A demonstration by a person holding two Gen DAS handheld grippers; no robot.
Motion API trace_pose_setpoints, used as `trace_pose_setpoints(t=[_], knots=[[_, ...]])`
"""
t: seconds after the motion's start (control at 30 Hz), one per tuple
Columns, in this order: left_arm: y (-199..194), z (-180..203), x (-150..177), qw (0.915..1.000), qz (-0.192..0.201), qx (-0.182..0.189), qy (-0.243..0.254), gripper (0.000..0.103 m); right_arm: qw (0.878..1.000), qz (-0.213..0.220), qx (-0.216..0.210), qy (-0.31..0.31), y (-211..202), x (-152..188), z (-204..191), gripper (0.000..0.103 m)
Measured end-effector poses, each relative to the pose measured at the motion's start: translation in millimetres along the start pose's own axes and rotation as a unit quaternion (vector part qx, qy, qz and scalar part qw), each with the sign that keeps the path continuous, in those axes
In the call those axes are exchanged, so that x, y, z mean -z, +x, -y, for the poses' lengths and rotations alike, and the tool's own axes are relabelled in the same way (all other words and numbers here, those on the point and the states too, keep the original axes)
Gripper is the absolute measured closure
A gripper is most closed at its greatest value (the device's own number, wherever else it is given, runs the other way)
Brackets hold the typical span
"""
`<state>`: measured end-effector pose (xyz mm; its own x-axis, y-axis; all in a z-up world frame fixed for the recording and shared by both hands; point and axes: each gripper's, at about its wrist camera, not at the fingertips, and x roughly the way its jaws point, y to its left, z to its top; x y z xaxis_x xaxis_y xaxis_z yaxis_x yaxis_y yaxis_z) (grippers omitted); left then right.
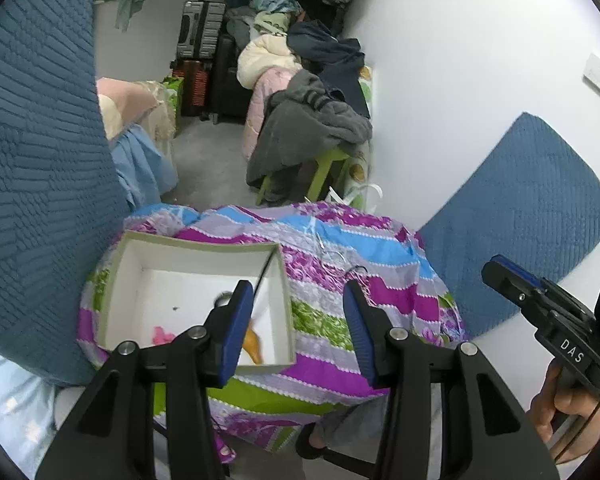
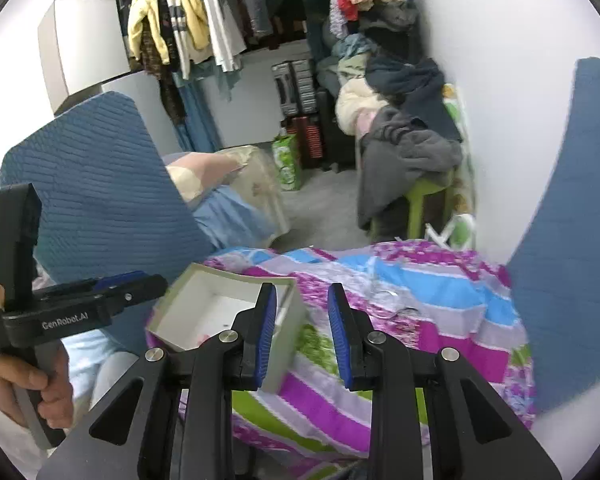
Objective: Organize jewelry
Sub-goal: 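Move both tools back from the box toward the remaining jewelry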
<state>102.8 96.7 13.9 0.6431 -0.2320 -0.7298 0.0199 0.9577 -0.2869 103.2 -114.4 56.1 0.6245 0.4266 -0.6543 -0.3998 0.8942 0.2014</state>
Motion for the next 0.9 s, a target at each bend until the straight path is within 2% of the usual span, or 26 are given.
trace_pose_setpoints(t=[0.27,0.5,0.77,0.9], knots=[[17,32,28,0.9995,-0.009,0.03,0.004,0.056,1.0,0.005,0.015,0.019,-8,44,34,0.078],[44,49,53,0.9989,-0.024,0.038,0.01,0.056,0.999,0.008,0.03,0.038,0,91,62,0.078],[92,60,74,0.9974,-0.045,0.053,0.02,0.056,0.997,0.011,0.048,0.061,32,136,94,0.078],[120,63,81,0.9963,-0.063,0.055,0.02,0.056,0.995,-0.002,0.041,0.095,52,140,112,0.078]])
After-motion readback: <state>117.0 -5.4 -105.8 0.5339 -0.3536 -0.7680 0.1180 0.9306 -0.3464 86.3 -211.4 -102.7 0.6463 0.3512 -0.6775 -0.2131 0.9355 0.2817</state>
